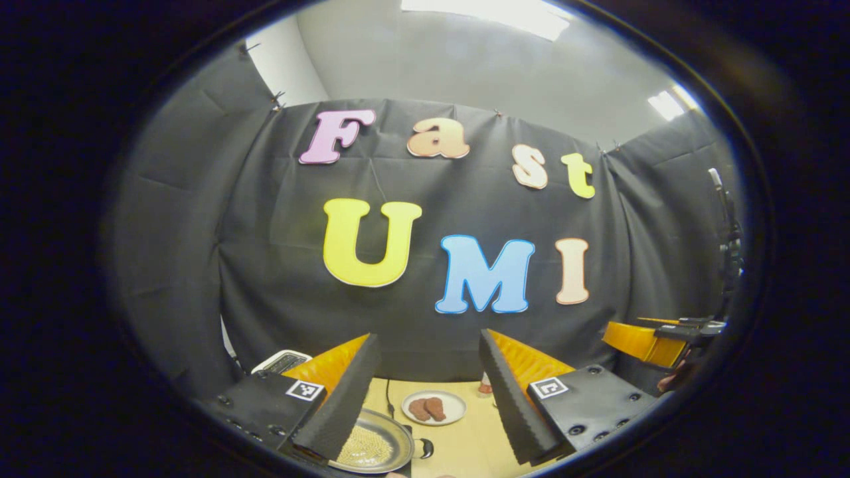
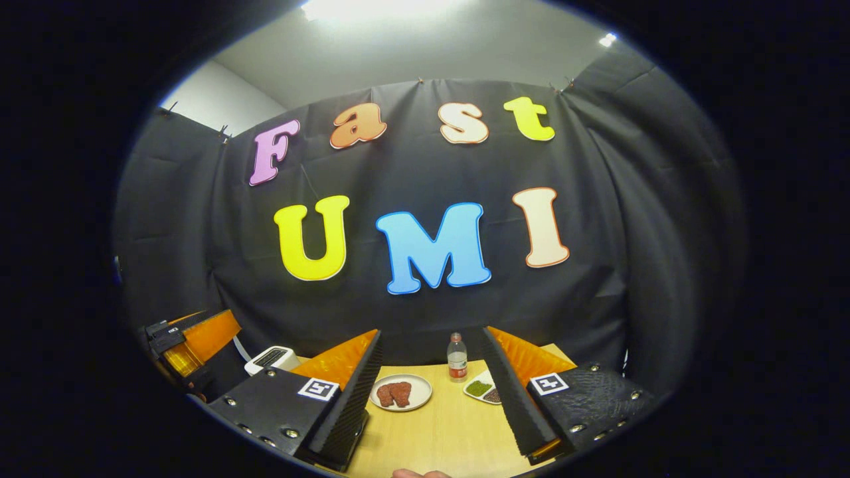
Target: First push the handle of the pot to place it horizontally, then grasp the pot with both hands and set it on the induction cooktop.
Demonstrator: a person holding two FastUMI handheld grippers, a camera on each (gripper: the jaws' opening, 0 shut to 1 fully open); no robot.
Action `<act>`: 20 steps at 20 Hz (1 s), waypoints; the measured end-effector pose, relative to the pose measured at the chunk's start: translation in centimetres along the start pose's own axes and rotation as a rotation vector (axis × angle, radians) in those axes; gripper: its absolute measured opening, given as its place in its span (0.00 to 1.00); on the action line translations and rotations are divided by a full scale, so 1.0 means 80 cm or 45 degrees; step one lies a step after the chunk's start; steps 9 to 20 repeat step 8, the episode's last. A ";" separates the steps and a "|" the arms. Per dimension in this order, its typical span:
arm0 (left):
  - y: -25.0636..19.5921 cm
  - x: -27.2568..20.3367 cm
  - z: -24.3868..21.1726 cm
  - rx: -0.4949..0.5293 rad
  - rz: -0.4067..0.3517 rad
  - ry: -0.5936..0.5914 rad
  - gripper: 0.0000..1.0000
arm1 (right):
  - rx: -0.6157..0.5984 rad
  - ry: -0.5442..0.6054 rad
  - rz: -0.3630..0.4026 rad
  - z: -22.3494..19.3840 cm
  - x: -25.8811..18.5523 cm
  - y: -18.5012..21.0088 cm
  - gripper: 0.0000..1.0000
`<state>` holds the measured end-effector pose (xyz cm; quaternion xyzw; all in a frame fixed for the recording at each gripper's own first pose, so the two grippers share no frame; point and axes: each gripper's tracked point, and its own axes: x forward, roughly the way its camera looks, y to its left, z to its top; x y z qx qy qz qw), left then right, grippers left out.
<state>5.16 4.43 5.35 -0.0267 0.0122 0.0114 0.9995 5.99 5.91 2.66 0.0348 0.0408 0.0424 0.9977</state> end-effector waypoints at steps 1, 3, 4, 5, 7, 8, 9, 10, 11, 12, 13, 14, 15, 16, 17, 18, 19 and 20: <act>-0.006 -0.004 0.000 0.020 0.013 -0.003 0.95 | 0.003 0.001 0.005 0.001 -0.001 -0.007 0.89; -0.025 -0.009 -0.002 0.034 0.010 0.001 0.95 | 0.008 0.016 0.032 0.001 -0.004 -0.016 0.89; -0.037 -0.010 -0.002 0.034 0.006 -0.005 0.95 | 0.006 0.022 0.042 0.000 -0.006 -0.022 0.89; -0.045 -0.011 -0.002 0.039 0.005 -0.008 0.96 | 0.003 0.033 0.053 -0.003 -0.007 -0.029 0.89; -0.062 -0.012 0.001 0.053 0.007 -0.014 0.98 | -0.005 0.052 0.073 -0.004 -0.009 -0.039 0.89; -0.070 -0.012 0.004 0.057 0.011 -0.018 0.96 | -0.008 0.060 0.078 -0.004 -0.009 -0.044 0.89; -0.070 -0.012 0.004 0.057 0.011 -0.018 0.96 | -0.008 0.060 0.078 -0.004 -0.009 -0.044 0.89; -0.070 -0.012 0.004 0.057 0.011 -0.018 0.96 | -0.008 0.060 0.078 -0.004 -0.009 -0.044 0.89; -0.070 -0.012 0.004 0.057 0.011 -0.018 0.96 | -0.008 0.060 0.078 -0.004 -0.009 -0.044 0.89; -0.070 -0.012 0.004 0.057 0.011 -0.018 0.96 | -0.008 0.060 0.078 -0.004 -0.009 -0.044 0.89; -0.070 -0.012 0.004 0.057 0.011 -0.018 0.96 | -0.008 0.060 0.078 -0.004 -0.009 -0.044 0.89; -0.070 -0.012 0.004 0.057 0.011 -0.018 0.96 | -0.008 0.060 0.078 -0.004 -0.009 -0.044 0.89; -0.070 -0.012 0.004 0.057 0.011 -0.018 0.96 | -0.008 0.060 0.078 -0.004 -0.009 -0.044 0.89; -0.070 -0.012 0.004 0.057 0.011 -0.018 0.96 | -0.008 0.060 0.078 -0.004 -0.009 -0.044 0.89; -0.070 -0.012 0.004 0.057 0.011 -0.018 0.96 | -0.008 0.060 0.078 -0.004 -0.009 -0.044 0.89; -0.070 -0.012 0.004 0.057 0.011 -0.018 0.96 | -0.008 0.060 0.078 -0.004 -0.009 -0.044 0.89; -0.070 -0.012 0.004 0.057 0.011 -0.018 0.96 | -0.008 0.060 0.078 -0.004 -0.009 -0.044 0.89; -0.070 -0.012 0.004 0.057 0.011 -0.018 0.96 | -0.008 0.060 0.078 -0.004 -0.009 -0.044 0.89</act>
